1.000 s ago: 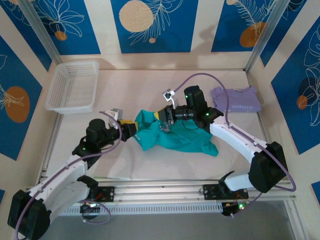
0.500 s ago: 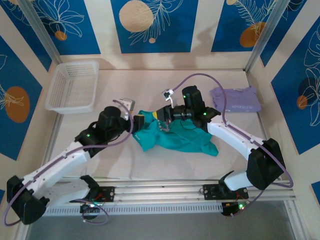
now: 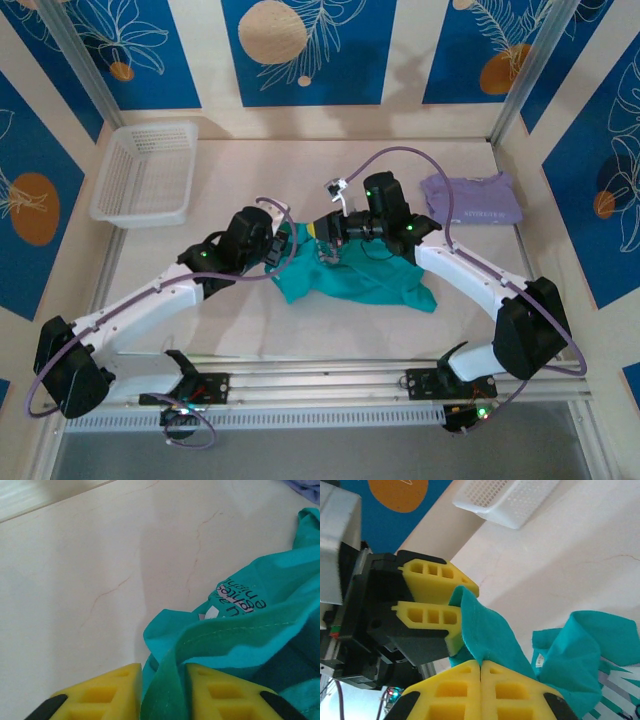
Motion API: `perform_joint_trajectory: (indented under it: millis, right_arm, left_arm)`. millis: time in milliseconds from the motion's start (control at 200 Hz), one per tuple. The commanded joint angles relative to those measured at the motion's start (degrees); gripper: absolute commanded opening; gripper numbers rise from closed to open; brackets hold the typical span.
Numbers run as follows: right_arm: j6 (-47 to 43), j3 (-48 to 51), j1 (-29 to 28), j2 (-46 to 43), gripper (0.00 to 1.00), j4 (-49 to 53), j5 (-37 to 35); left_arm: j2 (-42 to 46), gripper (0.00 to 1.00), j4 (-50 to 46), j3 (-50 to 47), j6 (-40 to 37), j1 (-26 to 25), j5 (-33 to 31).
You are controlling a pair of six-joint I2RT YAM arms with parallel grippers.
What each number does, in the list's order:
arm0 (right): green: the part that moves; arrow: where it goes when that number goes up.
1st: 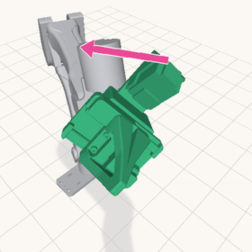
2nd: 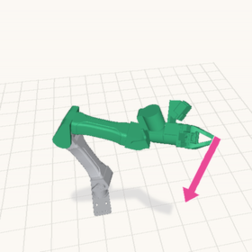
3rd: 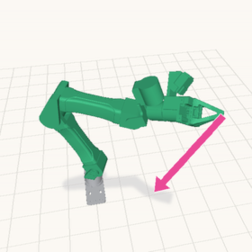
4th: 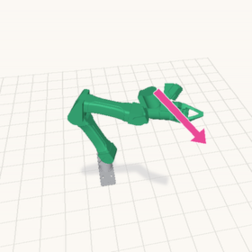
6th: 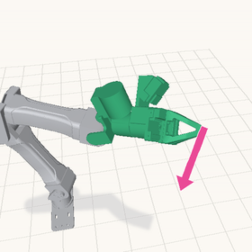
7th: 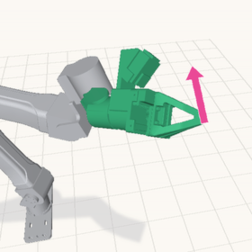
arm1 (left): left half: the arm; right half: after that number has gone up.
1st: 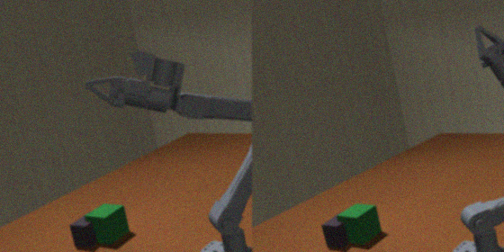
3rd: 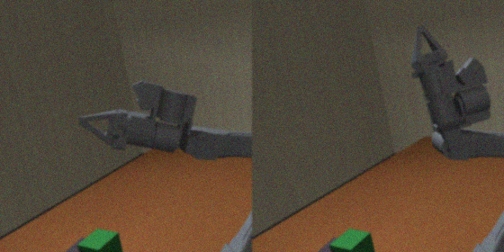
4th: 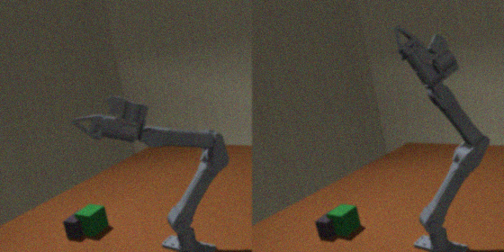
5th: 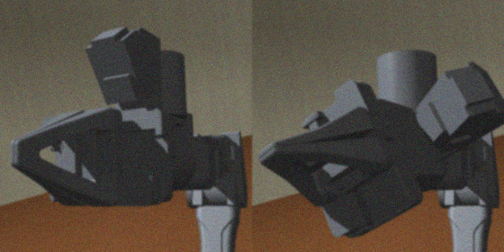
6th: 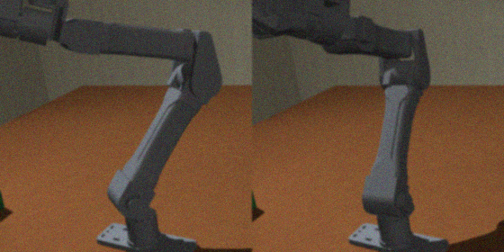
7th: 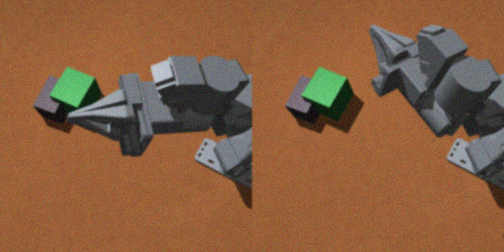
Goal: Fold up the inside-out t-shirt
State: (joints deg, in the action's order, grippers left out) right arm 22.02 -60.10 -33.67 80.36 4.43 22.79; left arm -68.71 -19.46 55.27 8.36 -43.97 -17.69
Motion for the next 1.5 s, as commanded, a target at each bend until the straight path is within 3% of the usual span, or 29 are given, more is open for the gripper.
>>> perform_joint_trajectory:
  millis: [0,290,460,560,775,860,955,1100,1495]
  right_arm:
    - [-3.43,-2.65,-0.86,-2.21,0.0,4.23,-3.6]
    - [-5.04,-3.49,-1.57,-2.76,0.0,5.43,-5.1]
    - [-6.84,-3.63,-2.71,-2.77,0.0,6.81,-9.27]
    - [-9.63,-4.09,-3.24,-3.12,0.0,9.04,-13.96]
    - [-17.52,-7.08,-4.53,-3.76,0.0,16.14,-25.16]
    - [-19.19,-7.56,-5.0,-3.85,0.0,17.34,-26.72]
    - [-18.75,-7.62,-5.35,-3.29,0.0,17.55,-23.85]
    - [-15.39,-6.63,-5.44,-1.86,0.09,17.15,-20.19]
    - [-10.66,-2.89,-5.42,-4.19,0.36,20.69,-24.01]
  left_arm:
    - [1.43,0.24,-2.41,1.13,-1.49,-0.07,-1.56]
    - [-0.37,0.12,-6.63,2.9,-2.52,1.71,-2.54]
    - [1.45,0.0,-7.07,3.22,-2.06,1.93,1.62]
    - [4.07,0.0,-5.98,2.65,-0.92,2.52,7.66]
    - [12.47,0.0,2.66,-0.83,7.75,8.74,30.47]
    - [13.97,0.0,4.42,-1.37,10.35,10.77,34.85]
    - [13.66,0.0,6.03,-1.99,12.12,10.83,36.57]
    - [12.43,0.0,10.01,-3.28,14.89,10.82,38.72]
    - [9.98,0.0,11.43,-3.15,16.14,10.78,38.68]
